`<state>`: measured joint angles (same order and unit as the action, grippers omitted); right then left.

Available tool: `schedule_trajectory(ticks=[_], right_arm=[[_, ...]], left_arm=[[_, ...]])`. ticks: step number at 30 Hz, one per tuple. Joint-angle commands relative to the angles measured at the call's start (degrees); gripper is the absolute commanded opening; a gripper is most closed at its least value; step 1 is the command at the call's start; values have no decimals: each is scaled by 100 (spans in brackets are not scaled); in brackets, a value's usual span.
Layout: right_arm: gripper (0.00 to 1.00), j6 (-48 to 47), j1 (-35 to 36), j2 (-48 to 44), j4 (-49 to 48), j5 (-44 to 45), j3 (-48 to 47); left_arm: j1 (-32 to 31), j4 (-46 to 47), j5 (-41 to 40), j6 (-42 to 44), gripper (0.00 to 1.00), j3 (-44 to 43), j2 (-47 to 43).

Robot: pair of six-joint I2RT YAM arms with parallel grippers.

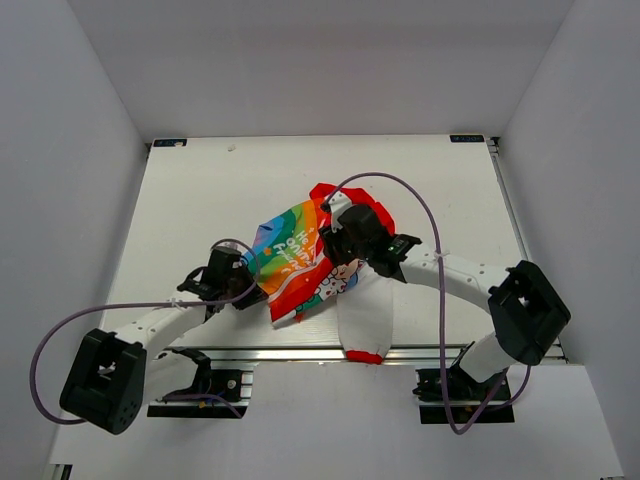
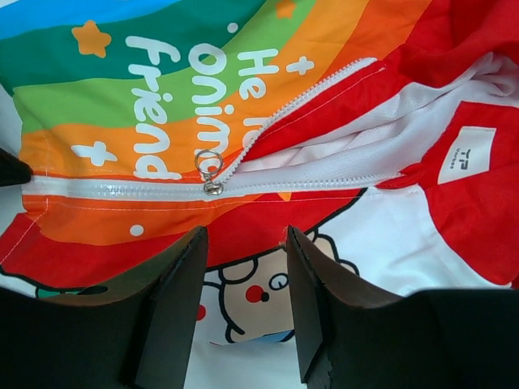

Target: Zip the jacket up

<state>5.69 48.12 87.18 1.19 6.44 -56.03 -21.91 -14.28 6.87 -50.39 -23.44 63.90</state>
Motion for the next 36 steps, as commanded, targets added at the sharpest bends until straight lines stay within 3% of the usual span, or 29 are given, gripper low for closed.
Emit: schedule_trajectory(ticks=[1,9,16,19,22,25,30,31,33,34,36], right_arm=[[50,-59,-22,-254,-260,60,83],[50,212,-127,-675,-760,288,435],[52,432,-241,-1045,-1727,253,927],[50,442,-320,-1106,-1824,192,1006],[51,345,-356,-1071,-1904,-63,1068],[51,257,-365,-931,-1685,-169,971],[52,248,-365,-834,-1640,-248,1068],[52,231,-365,-843,-1622,-283,1094],[52,161,-365,-843,-1596,-362,1094],[52,125,-365,-843,-1587,-406,1086],[53,20,-365,-843,-1508,-485,1077]], left_arm=[[-15,251,-72,388,0,-415,-263],[-15,-39,-556,1373,0,-1644,-1546],[-15,593,306,1972,0,-2208,-1591],[-15,233,515,2042,0,-2358,-1503],[-15,14,841,2112,0,-2253,-1538],[-15,-767,763,1920,0,-1858,-1582],[-15,-1410,1044,1366,0,-724,-1828],[-15,-1506,1061,1348,10,-671,-1854],[-15,-1814,1035,1339,40,-662,-1890],[-15,-1841,1070,1348,96,-688,-1907],[-15,-2025,1000,1374,98,-1002,-1899]])
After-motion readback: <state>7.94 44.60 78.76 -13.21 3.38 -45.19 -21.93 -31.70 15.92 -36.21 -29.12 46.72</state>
